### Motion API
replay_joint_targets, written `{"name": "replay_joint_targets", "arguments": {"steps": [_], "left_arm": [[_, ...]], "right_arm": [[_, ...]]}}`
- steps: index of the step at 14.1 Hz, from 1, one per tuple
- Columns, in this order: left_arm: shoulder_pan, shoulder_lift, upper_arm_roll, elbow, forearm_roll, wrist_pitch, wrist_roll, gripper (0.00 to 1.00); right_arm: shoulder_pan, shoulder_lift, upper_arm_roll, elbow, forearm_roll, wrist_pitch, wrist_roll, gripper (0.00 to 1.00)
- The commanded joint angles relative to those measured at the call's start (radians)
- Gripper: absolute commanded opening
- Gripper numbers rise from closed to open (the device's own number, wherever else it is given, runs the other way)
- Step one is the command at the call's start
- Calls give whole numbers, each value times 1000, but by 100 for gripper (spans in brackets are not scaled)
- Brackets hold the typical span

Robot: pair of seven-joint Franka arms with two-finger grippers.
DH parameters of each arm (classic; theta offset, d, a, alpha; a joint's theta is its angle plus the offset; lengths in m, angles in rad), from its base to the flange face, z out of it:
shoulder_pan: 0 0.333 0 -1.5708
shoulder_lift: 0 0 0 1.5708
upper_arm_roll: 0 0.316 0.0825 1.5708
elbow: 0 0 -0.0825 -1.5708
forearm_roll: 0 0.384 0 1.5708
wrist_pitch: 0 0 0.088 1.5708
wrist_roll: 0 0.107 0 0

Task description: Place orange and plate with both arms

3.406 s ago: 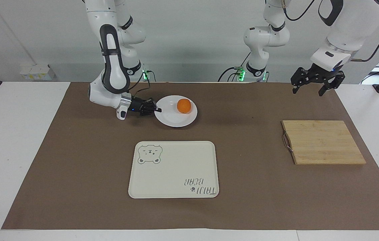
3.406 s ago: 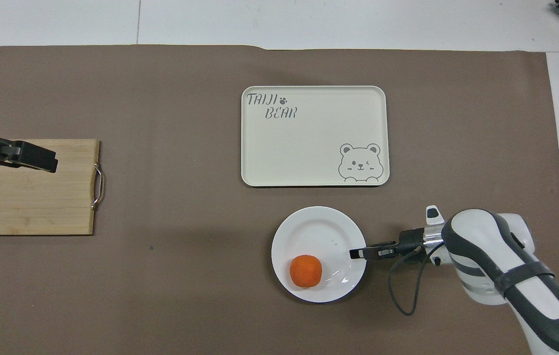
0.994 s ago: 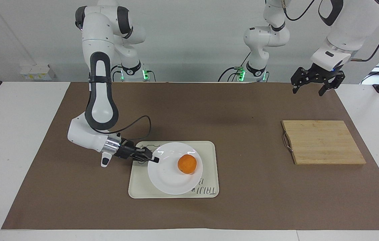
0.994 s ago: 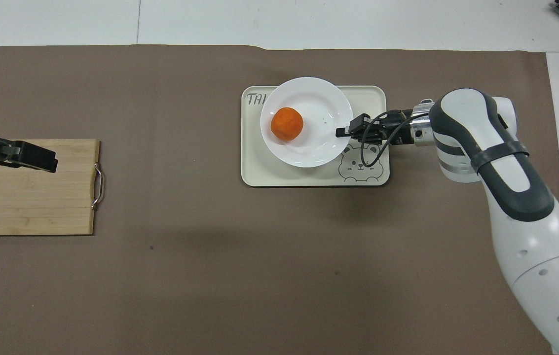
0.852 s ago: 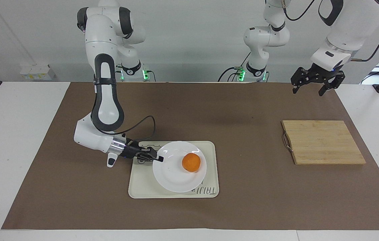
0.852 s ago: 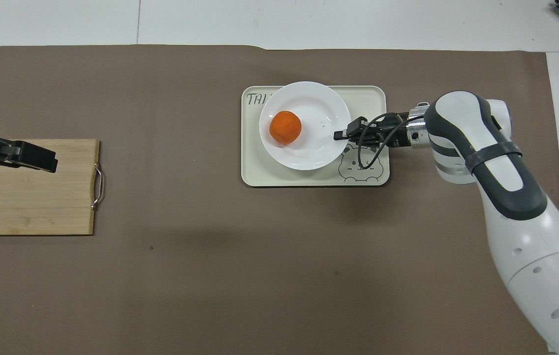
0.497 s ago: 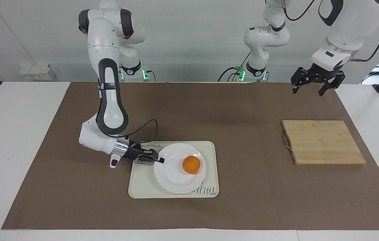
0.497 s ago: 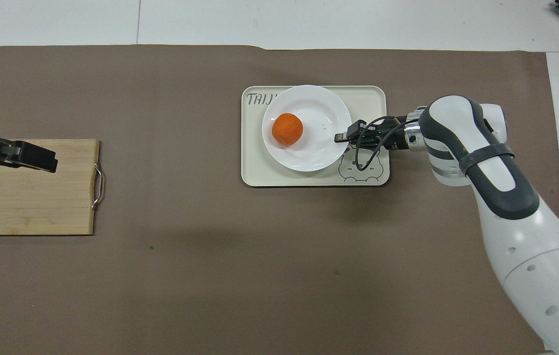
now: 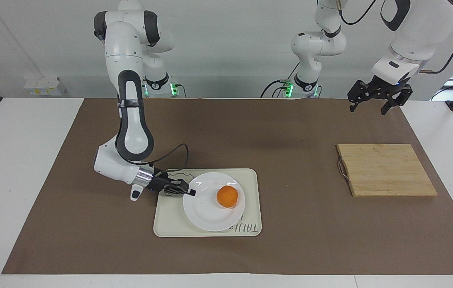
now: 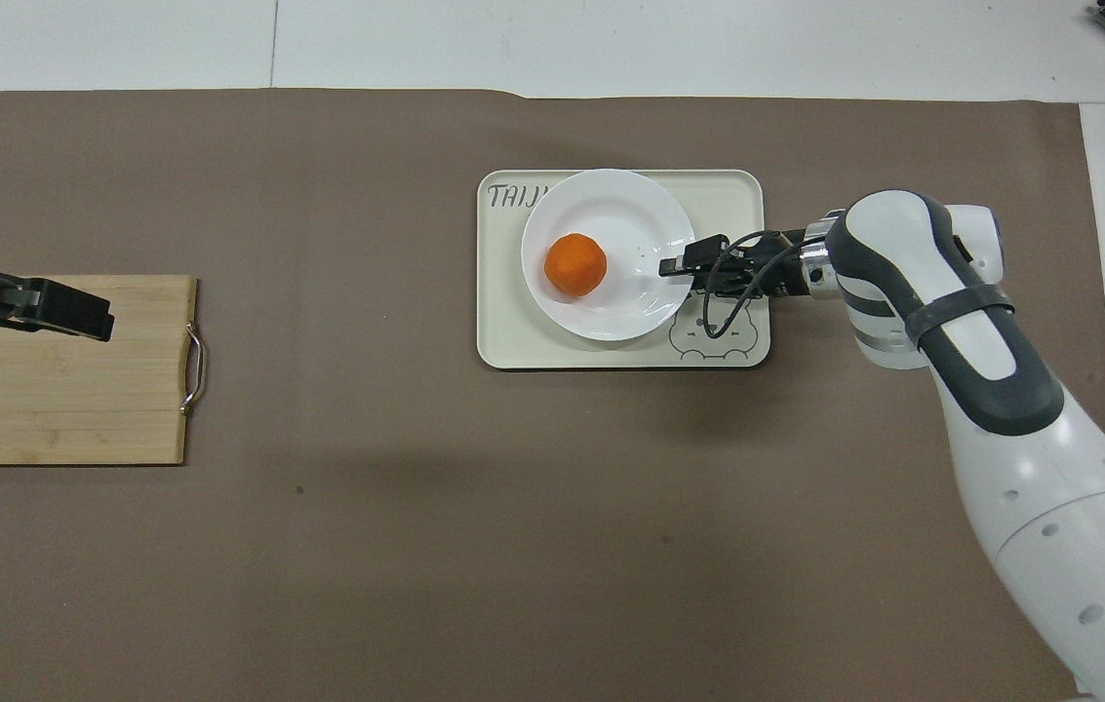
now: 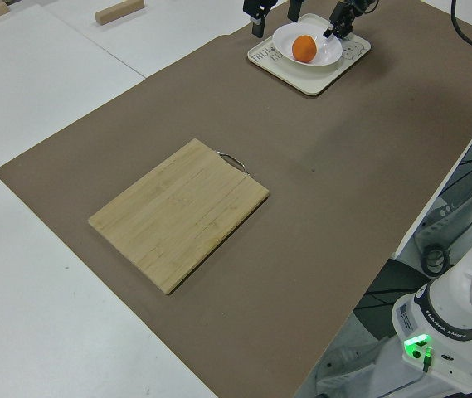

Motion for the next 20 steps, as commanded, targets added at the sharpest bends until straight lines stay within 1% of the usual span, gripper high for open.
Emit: {"name": "replay_joint_targets", "arguments": {"steps": [1, 3, 5, 8, 10, 12, 13, 14, 16, 18, 20], "left_arm": [[5, -7, -4, 3, 17, 7, -8, 100], [5, -7, -4, 3, 17, 7, -8, 100], [5, -7, -4, 3, 15, 7, -8, 100], [5, -7, -4, 3, 17, 7, -8, 100], [5, -7, -4, 3, 17, 7, -8, 100], [5, -7, -4, 3, 17, 7, -8, 100], [5, -7, -4, 3, 17, 7, -8, 100], [5, -7, -4, 3, 17, 7, -9, 100], [5, -7, -4, 3, 17, 7, -8, 100], [5, -7, -4, 3, 17, 7, -8, 100], [5, -7, -4, 3, 17, 7, -8, 100]], "right_arm": [[2, -27, -4, -5, -116, 32, 24, 100], [-5, -56, -5, 0, -252, 69, 31, 100], [-13, -64, -7, 24, -378, 70, 34, 100], [-13, -100, -24, 25, -499, 72, 61, 100], [-12, -143, -36, 23, -613, 69, 79, 100], [-12, -206, -39, 23, -784, 52, 168, 100], [-12, -238, -36, 22, -867, 32, 214, 100], [-10, -261, -34, 22, -918, 5, 265, 100], [-3, -312, -36, 22, -983, -70, 380, 100], [1, -363, -36, 23, -1079, -168, 483, 100], [2, -422, -34, 23, -1110, -274, 546, 100]]}}
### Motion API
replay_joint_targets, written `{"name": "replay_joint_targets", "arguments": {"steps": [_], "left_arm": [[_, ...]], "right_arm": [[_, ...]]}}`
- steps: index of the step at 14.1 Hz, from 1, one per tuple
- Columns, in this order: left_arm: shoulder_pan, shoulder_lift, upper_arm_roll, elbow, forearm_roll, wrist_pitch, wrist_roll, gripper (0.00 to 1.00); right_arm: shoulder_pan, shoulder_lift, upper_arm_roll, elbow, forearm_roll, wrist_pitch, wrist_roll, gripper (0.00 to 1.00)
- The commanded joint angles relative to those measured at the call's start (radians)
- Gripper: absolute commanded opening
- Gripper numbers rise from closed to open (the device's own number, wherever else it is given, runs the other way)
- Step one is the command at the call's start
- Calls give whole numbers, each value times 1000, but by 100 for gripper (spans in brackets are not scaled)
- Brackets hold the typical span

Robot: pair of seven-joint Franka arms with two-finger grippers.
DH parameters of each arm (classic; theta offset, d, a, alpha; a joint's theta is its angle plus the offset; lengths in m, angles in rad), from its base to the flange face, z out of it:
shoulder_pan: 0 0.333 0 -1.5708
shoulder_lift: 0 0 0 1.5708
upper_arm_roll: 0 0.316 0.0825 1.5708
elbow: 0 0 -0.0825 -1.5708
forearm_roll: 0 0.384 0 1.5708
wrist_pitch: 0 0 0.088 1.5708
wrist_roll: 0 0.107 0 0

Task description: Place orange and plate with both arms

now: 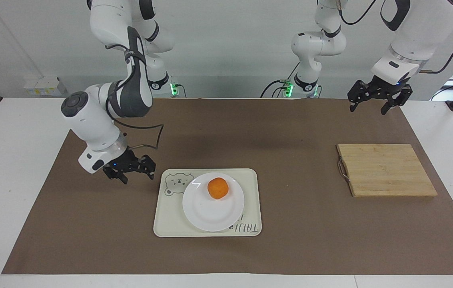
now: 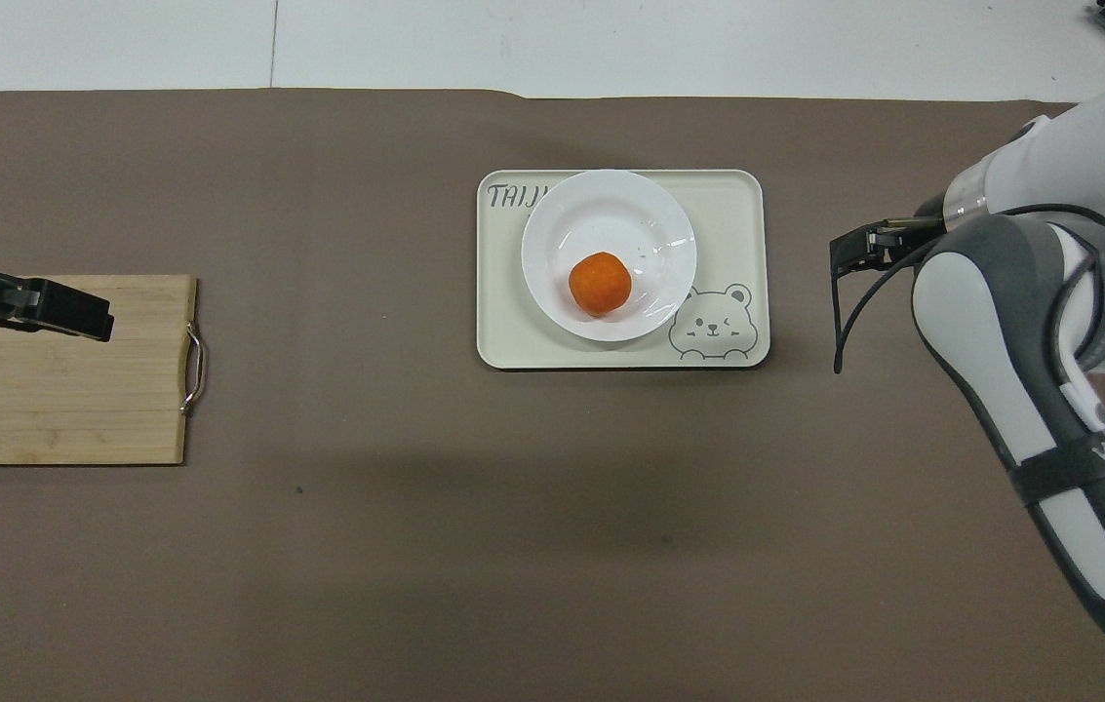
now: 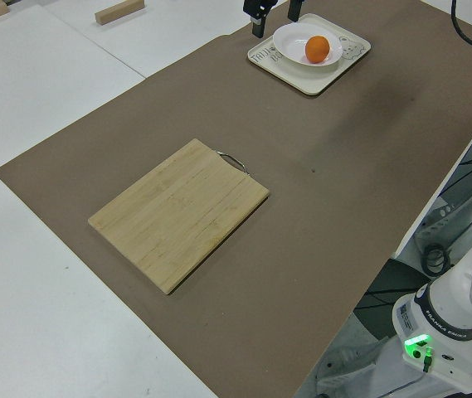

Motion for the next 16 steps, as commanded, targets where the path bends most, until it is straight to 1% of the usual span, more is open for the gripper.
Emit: {"name": "replay_joint_targets", "arguments": {"steps": [1, 3, 5, 8, 11, 14, 16], "left_arm": [[5, -7, -4, 3, 17, 7, -8, 100], [5, -7, -4, 3, 17, 7, -9, 100], [5, -7, -4, 3, 17, 7, -9, 100], [5, -7, -4, 3, 17, 7, -9, 100], [5, -7, -4, 3, 17, 7, -8, 100], [5, -7, -4, 3, 17, 7, -8, 100], [5, -7, -4, 3, 17, 7, -8, 100]], "right_arm": [[-4, -81, 3, -16, -45, -122, 84, 100], [-27, -143, 3, -28, -47, -196, 86, 100], [-50, -186, 3, -45, -47, -256, 83, 100], [-111, -236, 4, -108, -47, -261, 58, 100], [-142, -286, 4, -156, -47, -261, 38, 100], [-168, -316, 3, -148, -45, -262, -6, 100], [-168, -319, 1, -95, -48, -279, -5, 100]]}}
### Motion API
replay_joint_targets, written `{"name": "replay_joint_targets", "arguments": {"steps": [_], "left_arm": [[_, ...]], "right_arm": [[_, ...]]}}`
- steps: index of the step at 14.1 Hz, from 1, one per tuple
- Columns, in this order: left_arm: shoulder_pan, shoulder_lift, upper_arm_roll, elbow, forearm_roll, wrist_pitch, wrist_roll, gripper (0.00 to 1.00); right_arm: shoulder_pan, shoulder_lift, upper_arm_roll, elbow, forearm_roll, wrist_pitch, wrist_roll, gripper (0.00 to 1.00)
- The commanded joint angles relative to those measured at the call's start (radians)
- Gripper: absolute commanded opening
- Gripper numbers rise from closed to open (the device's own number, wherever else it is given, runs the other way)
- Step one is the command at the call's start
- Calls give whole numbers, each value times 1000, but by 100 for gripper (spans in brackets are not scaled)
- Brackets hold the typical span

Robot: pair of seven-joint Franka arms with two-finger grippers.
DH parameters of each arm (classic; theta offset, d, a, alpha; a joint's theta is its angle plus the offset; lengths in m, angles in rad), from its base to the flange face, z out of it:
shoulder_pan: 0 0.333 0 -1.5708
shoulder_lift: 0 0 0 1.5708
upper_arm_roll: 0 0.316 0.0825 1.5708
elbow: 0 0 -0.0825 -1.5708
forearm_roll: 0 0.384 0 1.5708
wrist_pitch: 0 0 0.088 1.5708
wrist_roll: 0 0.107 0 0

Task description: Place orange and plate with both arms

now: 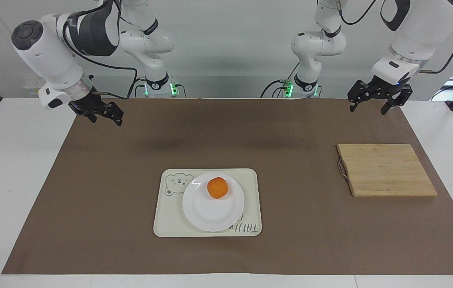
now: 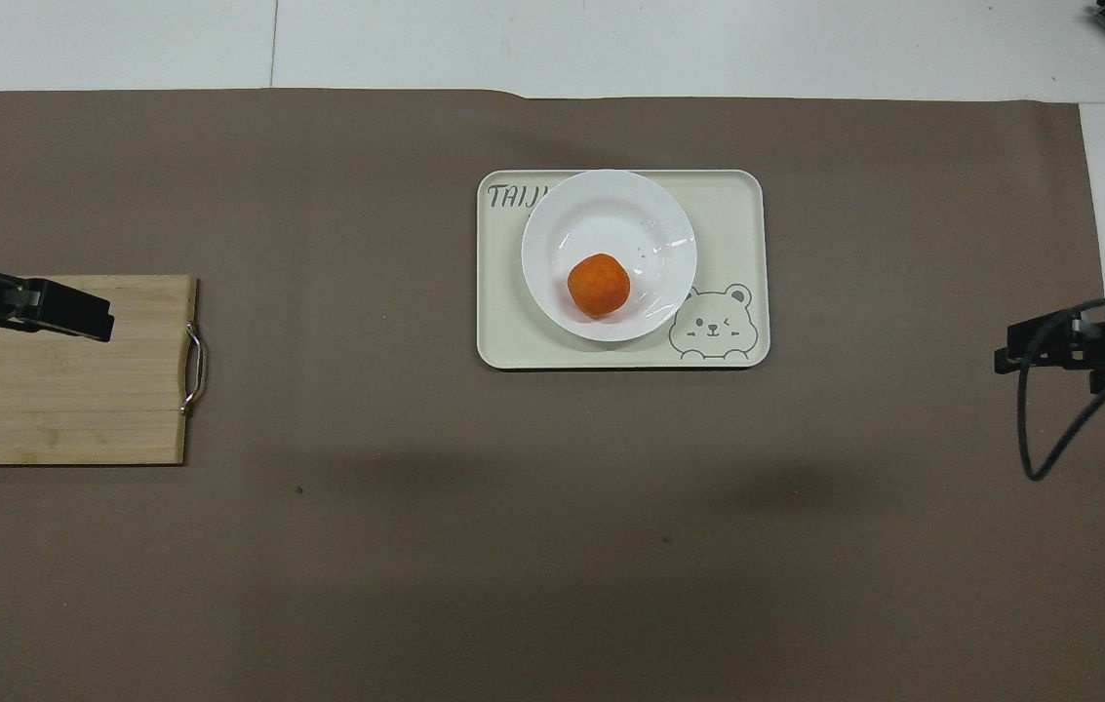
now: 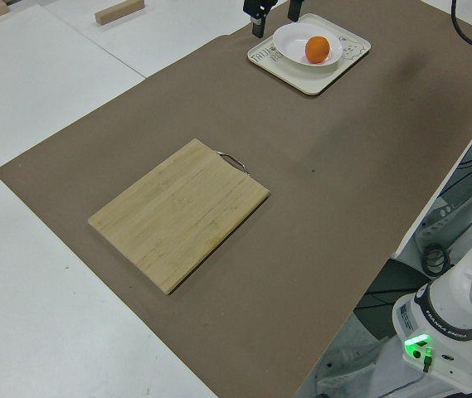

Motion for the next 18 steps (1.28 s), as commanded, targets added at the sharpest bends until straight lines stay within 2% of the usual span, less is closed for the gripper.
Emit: {"name": "replay_joint_targets", "arguments": {"steps": [1, 9, 11, 15, 18], "left_arm": [[5, -7, -4, 3, 17, 7, -9, 100], [5, -7, -4, 3, 17, 7, -8, 100], [5, -7, -4, 3, 17, 7, -9, 100], [5, -7, -4, 3, 17, 7, -8, 100], [5, -7, -4, 3, 17, 7, -9, 100]], "right_arm": [[-13, -28, 6, 49, -26, -26, -20, 100], [4, -31, 26, 218, -63, -135, -35, 100], [3, -32, 49, 218, -58, -129, -33, 100], [4, -63, 47, 159, -74, -123, -43, 100], [4, -64, 49, 155, -68, -125, -30, 100]]}}
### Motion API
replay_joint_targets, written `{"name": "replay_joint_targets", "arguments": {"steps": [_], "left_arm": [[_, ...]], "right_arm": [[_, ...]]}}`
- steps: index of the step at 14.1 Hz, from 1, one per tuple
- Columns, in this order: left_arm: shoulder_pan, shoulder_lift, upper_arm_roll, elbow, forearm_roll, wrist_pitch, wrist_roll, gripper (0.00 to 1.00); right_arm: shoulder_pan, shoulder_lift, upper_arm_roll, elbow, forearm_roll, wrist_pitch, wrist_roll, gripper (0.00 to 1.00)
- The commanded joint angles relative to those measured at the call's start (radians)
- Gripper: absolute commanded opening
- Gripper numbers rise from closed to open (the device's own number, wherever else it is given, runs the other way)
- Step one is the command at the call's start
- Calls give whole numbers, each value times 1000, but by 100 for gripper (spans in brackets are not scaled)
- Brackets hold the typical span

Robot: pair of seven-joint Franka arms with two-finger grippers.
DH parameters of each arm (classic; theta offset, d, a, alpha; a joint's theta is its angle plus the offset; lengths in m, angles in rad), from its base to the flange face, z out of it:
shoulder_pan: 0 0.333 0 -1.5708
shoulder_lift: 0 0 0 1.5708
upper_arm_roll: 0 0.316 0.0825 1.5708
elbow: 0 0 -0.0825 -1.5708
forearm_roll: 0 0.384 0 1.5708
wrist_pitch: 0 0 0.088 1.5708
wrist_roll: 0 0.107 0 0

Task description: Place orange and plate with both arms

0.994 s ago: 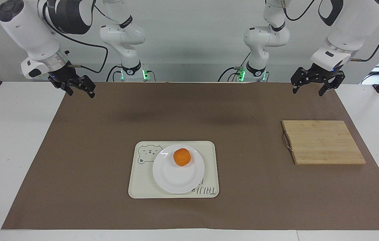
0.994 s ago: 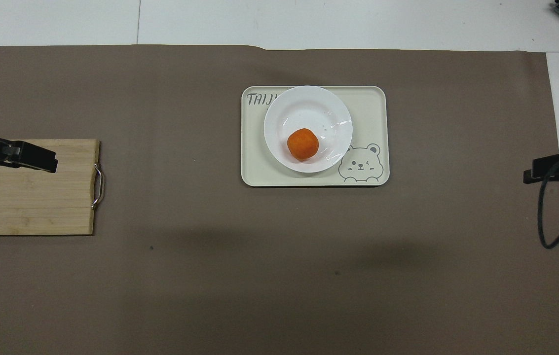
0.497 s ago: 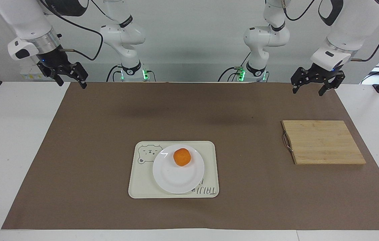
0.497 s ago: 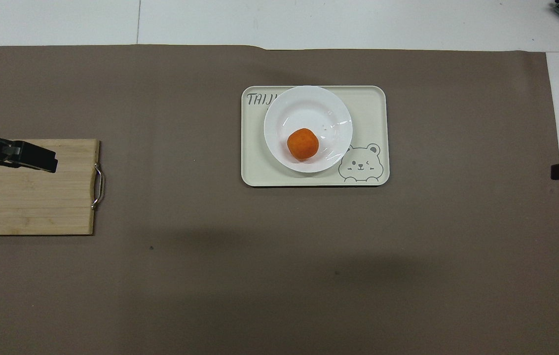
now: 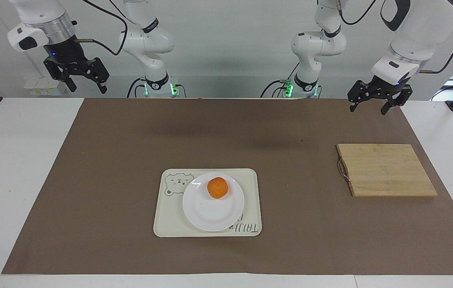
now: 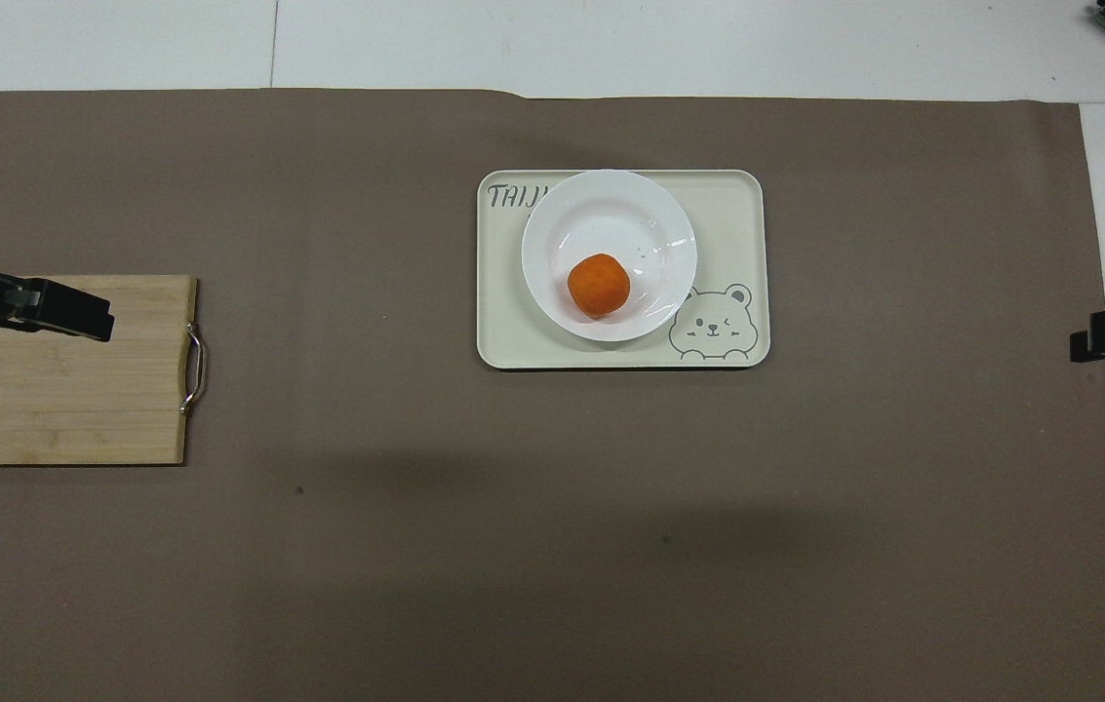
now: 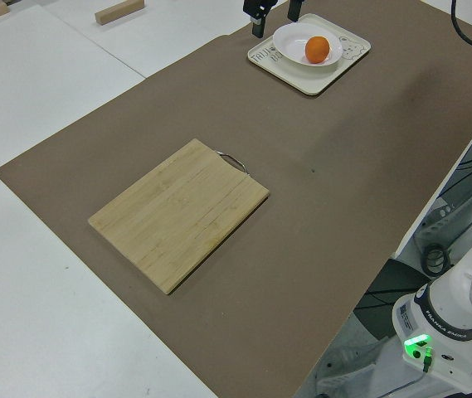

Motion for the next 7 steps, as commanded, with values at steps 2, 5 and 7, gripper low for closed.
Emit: {"name": "replay_joint_targets", "arguments": {"steps": [2, 5, 7], "left_arm": [[5, -7, -4, 3, 17, 7, -9, 100], [5, -7, -4, 3, 17, 7, -9, 100], [5, -7, -4, 3, 17, 7, -8, 100]], "right_arm": [[-1, -9, 4, -10, -30, -22, 14, 100], [-2, 31, 9, 28, -18, -39, 40, 100], [-2, 45, 9, 33, -14, -40, 49, 100]]}}
